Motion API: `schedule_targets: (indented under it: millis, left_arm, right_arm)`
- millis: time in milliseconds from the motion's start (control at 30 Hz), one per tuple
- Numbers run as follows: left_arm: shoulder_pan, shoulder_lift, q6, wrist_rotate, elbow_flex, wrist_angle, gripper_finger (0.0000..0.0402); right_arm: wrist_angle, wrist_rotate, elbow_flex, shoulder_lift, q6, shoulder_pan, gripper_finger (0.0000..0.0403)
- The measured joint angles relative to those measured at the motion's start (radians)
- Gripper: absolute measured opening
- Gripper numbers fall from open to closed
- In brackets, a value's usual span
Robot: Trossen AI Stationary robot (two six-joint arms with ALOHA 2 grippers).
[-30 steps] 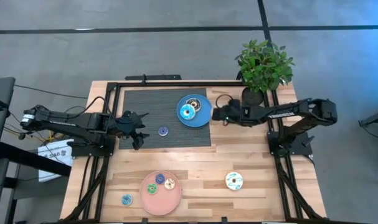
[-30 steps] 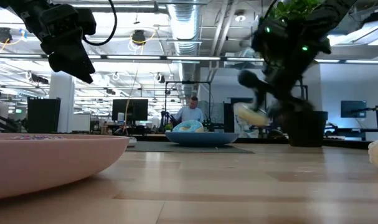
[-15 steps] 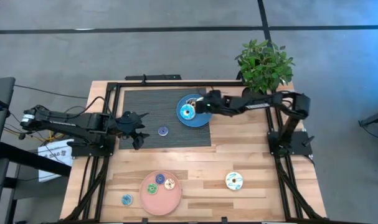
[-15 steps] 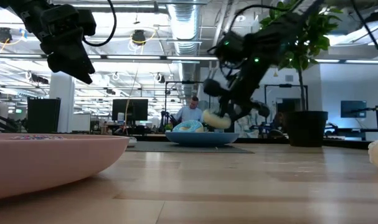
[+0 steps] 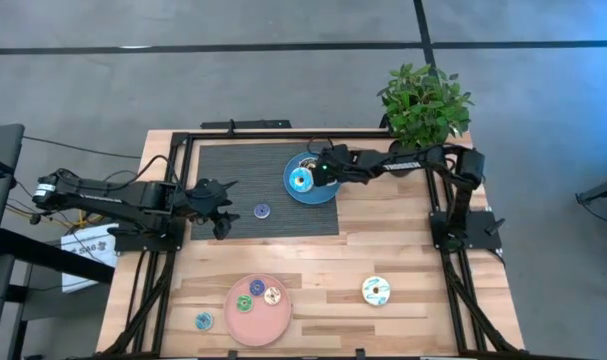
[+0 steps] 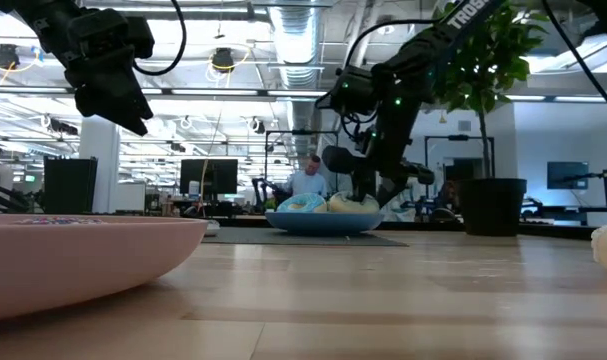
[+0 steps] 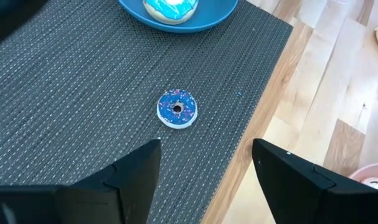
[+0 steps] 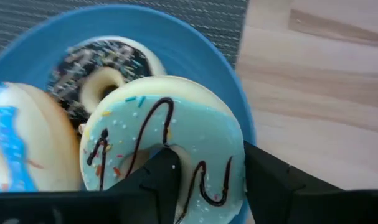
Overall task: Pick & Place donuts
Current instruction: Put the large green donut on the blue plate
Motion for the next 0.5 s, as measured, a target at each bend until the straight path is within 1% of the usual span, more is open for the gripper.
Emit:
schedule_targets:
  millis: [300, 500]
  left_arm:
    - [0.000, 0.000, -0.032, -0.003, 0.000, 0.001, 0.0247]
    - [0.000, 0.000, -0.054, 0.004, 0.000, 0.002, 0.0247]
  right_arm:
    - [-0.024, 0.003, 0.000, -0.002, 0.000, 0.000, 0.0212]
    - [-0.025, 0.004, 0.000, -0.005, 0.000, 0.000, 0.0231]
